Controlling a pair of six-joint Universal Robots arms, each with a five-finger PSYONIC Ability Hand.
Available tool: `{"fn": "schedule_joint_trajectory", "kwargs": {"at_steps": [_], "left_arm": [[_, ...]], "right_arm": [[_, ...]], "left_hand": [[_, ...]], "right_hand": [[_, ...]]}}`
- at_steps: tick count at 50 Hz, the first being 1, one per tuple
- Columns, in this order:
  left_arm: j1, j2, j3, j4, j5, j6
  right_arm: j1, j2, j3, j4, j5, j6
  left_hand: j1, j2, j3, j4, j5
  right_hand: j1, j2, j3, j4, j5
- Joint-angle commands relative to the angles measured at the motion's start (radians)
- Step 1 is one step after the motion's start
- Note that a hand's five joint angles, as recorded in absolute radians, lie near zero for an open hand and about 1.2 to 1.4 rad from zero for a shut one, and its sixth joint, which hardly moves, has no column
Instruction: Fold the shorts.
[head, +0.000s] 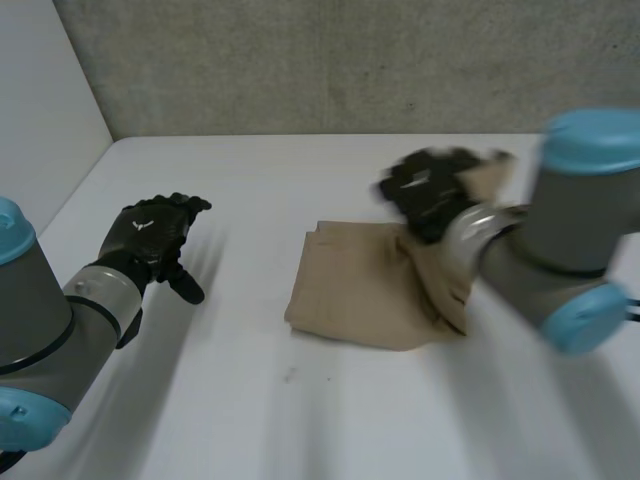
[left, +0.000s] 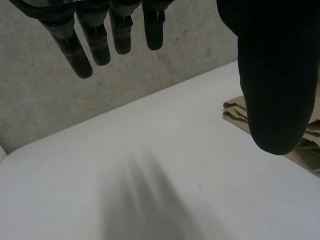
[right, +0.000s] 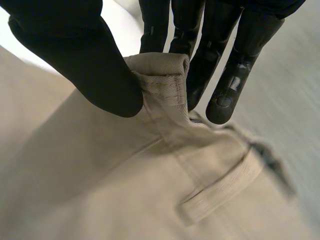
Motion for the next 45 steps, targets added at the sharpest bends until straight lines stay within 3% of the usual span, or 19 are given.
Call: {"fn": "schedule_joint_trajectory", "kwargs": {"at_steps": [1,4,5,6,7,12,18,21,22,26,33,45], "left_arm": [[-0.006,-0.001,0.005,0.012,-0.001,0.000],[-0.009,-0.007,0.005,0.031,-0.001,0.003],[-0.011,-0.009,0.006,0.034,-0.001,0.003],[-0.011,-0.014,0.009,0.041,-0.001,0.008],[-0.012,-0.014,0.011,0.046,-0.001,0.009],[-0.019,-0.017,0.043,0.078,-0.001,0.011],[-0.078,-0.064,0.148,0.120,-0.010,0.005],[-0.117,-0.096,0.207,0.121,-0.019,0.003],[-0.147,-0.125,0.248,0.121,-0.032,0.002],[-0.236,-0.219,0.363,0.114,-0.070,0.000],[-0.324,-0.400,0.532,0.058,-0.087,-0.003],[-0.315,-0.635,0.693,-0.178,-0.139,0.001]], "right_arm": [[0.208,0.217,-0.119,0.010,-0.124,-0.174],[0.243,0.278,-0.149,0.029,-0.117,-0.232],[0.248,0.288,-0.155,0.029,-0.111,-0.238],[0.246,0.295,-0.165,0.027,-0.094,-0.237],[0.242,0.294,-0.169,0.024,-0.082,-0.229],[0.219,0.198,-0.164,-0.022,-0.016,-0.075],[0.115,0.004,-0.035,-0.054,-0.023,0.316],[0.095,-0.024,-0.008,-0.059,-0.034,0.398],[0.052,-0.059,0.032,-0.060,-0.046,0.486],[-0.052,-0.071,0.061,-0.049,-0.051,0.573],[-0.116,-0.001,0.043,-0.013,-0.069,0.601],[-0.117,0.274,-0.167,0.171,-0.077,0.584]], "left_hand": [[0.010,0.014,0.007,0.012,-0.003],[0.010,0.014,0.007,0.012,-0.003],[0.010,0.014,0.007,0.012,-0.003],[0.010,0.014,0.007,0.012,-0.003],[0.010,0.014,0.007,0.012,-0.003],[0.013,0.017,0.010,0.014,0.000],[0.024,0.028,0.021,0.026,0.012],[0.027,0.031,0.024,0.029,0.015],[0.027,0.031,0.024,0.029,0.015],[0.042,0.046,0.039,0.044,0.029],[0.080,0.084,0.077,0.082,0.067],[0.115,0.119,0.112,0.117,0.103]], "right_hand": [[0.451,0.225,0.193,0.207,0.242],[0.382,0.156,0.124,0.139,0.173],[0.216,-0.010,-0.042,-0.028,0.007],[-0.233,-0.459,-0.491,-0.477,-0.443],[-0.415,-0.641,-0.673,-0.659,-0.625],[-0.771,-0.997,-1.029,-1.014,-0.980],[-0.771,-0.997,-1.029,-1.014,-0.980],[-0.771,-0.997,-1.029,-1.014,-0.980],[-0.771,-0.997,-1.029,-1.014,-0.980],[-0.771,-0.997,-1.029,-1.014,-0.980],[-0.771,-0.997,-1.029,-1.014,-0.980],[-0.771,-0.997,-1.029,-1.014,-0.980]]}}
